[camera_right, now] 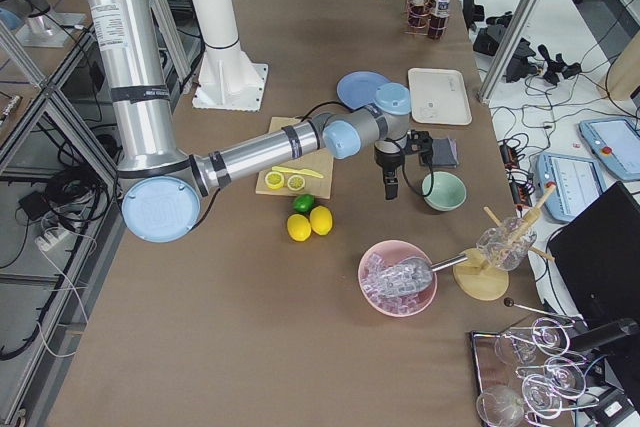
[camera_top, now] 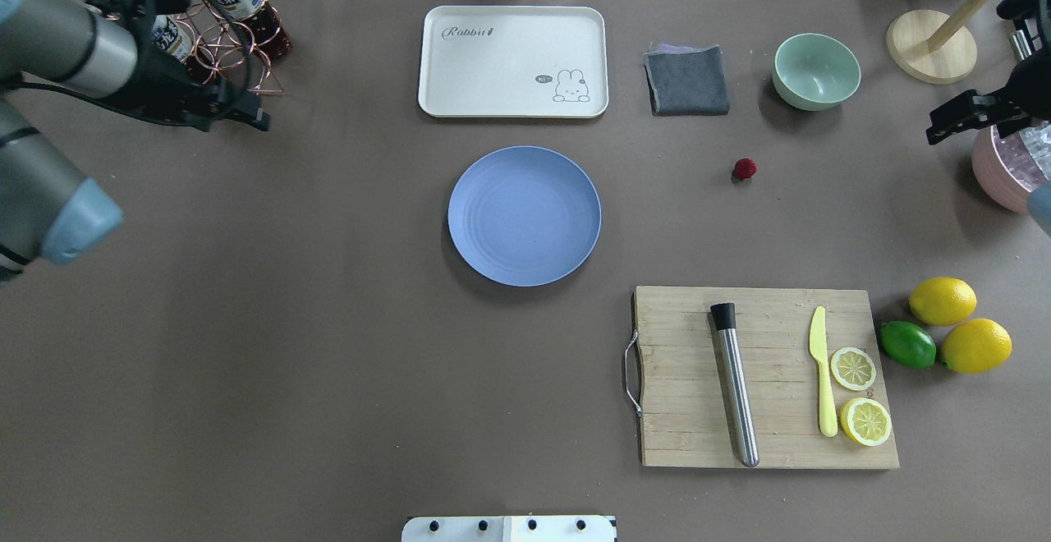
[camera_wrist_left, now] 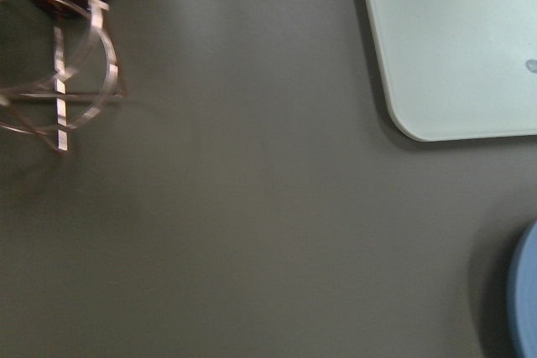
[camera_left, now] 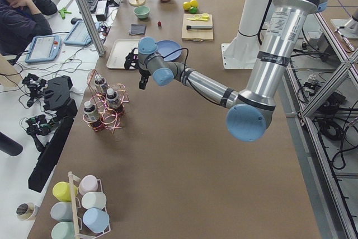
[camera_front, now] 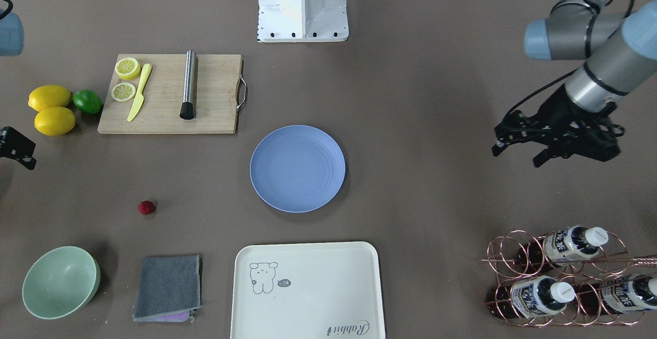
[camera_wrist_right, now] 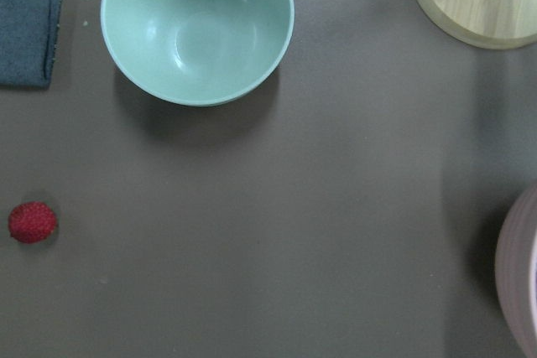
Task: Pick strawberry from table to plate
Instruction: 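Release the plate and retract the left arm while the right arm reaches out, then lower the right gripper onto the red strawberry and grasp it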
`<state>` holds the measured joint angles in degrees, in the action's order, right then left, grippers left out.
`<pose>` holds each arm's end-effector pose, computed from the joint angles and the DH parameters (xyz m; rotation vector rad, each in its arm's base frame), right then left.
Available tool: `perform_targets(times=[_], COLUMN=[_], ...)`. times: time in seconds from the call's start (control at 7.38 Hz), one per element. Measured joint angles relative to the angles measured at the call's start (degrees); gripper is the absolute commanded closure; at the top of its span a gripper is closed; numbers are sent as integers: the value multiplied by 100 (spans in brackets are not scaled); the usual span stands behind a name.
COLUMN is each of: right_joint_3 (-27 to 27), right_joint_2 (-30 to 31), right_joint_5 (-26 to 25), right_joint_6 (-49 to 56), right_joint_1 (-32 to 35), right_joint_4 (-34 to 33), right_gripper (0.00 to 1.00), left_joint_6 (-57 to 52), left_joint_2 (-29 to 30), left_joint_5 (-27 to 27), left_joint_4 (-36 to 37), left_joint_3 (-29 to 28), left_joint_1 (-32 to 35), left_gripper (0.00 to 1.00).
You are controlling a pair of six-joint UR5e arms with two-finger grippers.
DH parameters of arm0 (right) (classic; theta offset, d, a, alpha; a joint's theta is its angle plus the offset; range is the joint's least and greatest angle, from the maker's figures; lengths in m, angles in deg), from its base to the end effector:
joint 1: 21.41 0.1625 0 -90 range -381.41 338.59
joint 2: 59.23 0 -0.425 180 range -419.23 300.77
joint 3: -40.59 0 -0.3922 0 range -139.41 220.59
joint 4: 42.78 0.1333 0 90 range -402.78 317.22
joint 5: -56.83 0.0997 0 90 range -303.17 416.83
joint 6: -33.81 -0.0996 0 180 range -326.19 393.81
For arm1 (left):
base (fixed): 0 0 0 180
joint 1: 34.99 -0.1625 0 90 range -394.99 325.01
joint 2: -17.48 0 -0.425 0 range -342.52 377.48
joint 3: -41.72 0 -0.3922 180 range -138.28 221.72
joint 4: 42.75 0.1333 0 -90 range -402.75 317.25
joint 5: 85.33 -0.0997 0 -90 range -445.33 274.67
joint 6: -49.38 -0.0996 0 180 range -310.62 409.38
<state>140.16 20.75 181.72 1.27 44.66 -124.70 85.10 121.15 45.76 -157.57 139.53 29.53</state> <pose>-0.1613 -0.5517 0.4756 0.1296 -0.7465 -0.0040 0.1920 -0.5605 0.4116 0.3192 0.9729 0.1267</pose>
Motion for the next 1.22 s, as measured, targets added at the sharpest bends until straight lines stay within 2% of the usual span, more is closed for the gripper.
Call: perform_targets(times=[0.41, 0.81, 1.22], right_joint_3=[-268, -741, -1671], right_joint_2=[-283, -803, -1491], right_joint_5=[-25, -289, -479], right_joint_6=[-534, -1383, -2082], right_joint_1=[-386, -867, -1279], right_joint_4=[21, 271, 948], right_gripper=[3, 6, 9], left_joint_6=[-2136, -2460, -2473], left_joint_2=[-521, -696, -758], left_joint_5=[694, 759, 752], left_joint_4=[977, 1066, 1058], left_joint_3=[111, 149, 205], left_joint_1=[1260, 1467, 1505], left_gripper=[0, 0, 0])
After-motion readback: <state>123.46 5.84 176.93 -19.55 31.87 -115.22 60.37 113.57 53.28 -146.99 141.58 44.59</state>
